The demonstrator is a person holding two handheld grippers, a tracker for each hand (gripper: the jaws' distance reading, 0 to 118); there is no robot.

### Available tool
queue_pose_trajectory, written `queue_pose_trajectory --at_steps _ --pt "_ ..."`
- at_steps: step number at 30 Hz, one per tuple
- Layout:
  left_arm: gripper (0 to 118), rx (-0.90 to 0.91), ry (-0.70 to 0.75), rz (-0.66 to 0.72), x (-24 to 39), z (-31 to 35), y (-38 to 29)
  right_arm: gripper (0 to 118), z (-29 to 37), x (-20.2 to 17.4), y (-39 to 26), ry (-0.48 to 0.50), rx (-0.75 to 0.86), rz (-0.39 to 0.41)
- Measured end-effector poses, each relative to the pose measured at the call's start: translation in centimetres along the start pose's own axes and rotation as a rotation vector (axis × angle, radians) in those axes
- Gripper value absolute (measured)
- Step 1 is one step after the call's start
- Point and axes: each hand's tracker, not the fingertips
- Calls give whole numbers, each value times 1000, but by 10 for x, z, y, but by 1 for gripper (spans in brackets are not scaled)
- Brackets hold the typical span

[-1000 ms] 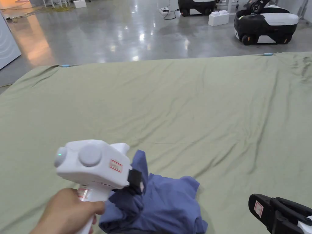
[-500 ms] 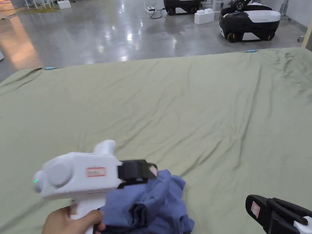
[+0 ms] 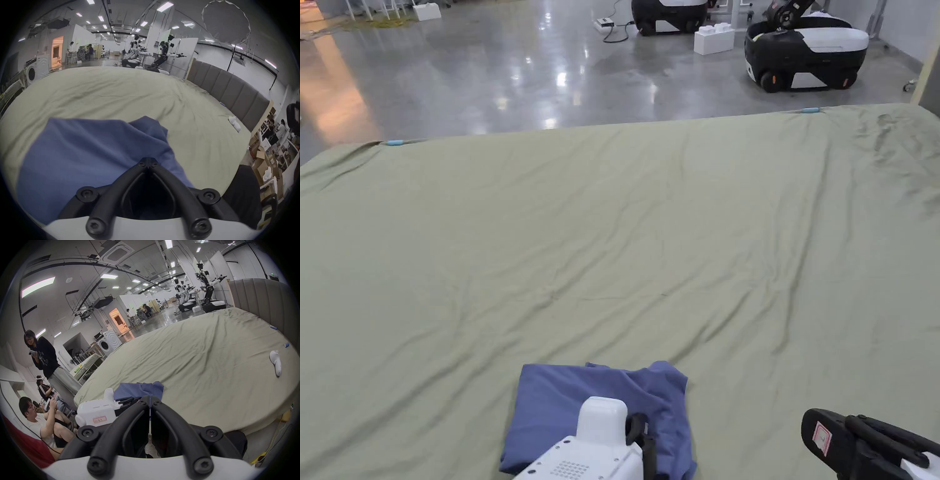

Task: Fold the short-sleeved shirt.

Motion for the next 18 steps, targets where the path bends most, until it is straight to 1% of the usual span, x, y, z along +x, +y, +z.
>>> queue_pose_trajectory --at_steps 1,2,3,5,6,9,10,12,13,14,15,17,18 --pt "0 36 9 2 6 2 -1 4 0 1 0 -3 -2 4" --pt "0 46 -14 3 12 1 -3 4 0 3 -1 -5 -3 6" --pt "0 40 -34 -16 19 -2 -5 4 -1 4 -1 -7 -8 4" --pt "0 52 0 -83 30 -5 -11 4 -3 6 -2 -7 -13 0" --pt "0 50 -27 -65 31 -7 -13 4 -5 7 -3 -8 -15 -2" --pt "0 -25 -198 45 31 -21 -19 4 -12 8 -4 -14 -19 0" --pt "0 -64 -234 42 35 -27 -20 4 -15 8 -4 -15 -21 0" --pt "0 -79 -194 -45 46 -23 -21 4 -23 6 -1 -13 -21 11" --pt "0 -73 -215 -31 46 -16 -16 4 -28 4 1 -12 -21 20" --pt "0 -73 -281 11 37 -2 -8 4 -37 0 5 4 -18 40" --pt "0 -43 -322 62 27 16 0 4 -48 -5 10 43 -19 65" --pt "0 16 -336 134 1 60 11 4 -78 -18 15 100 -35 104" --pt "0 30 -338 197 -19 80 16 4 -98 -24 15 144 -51 129"
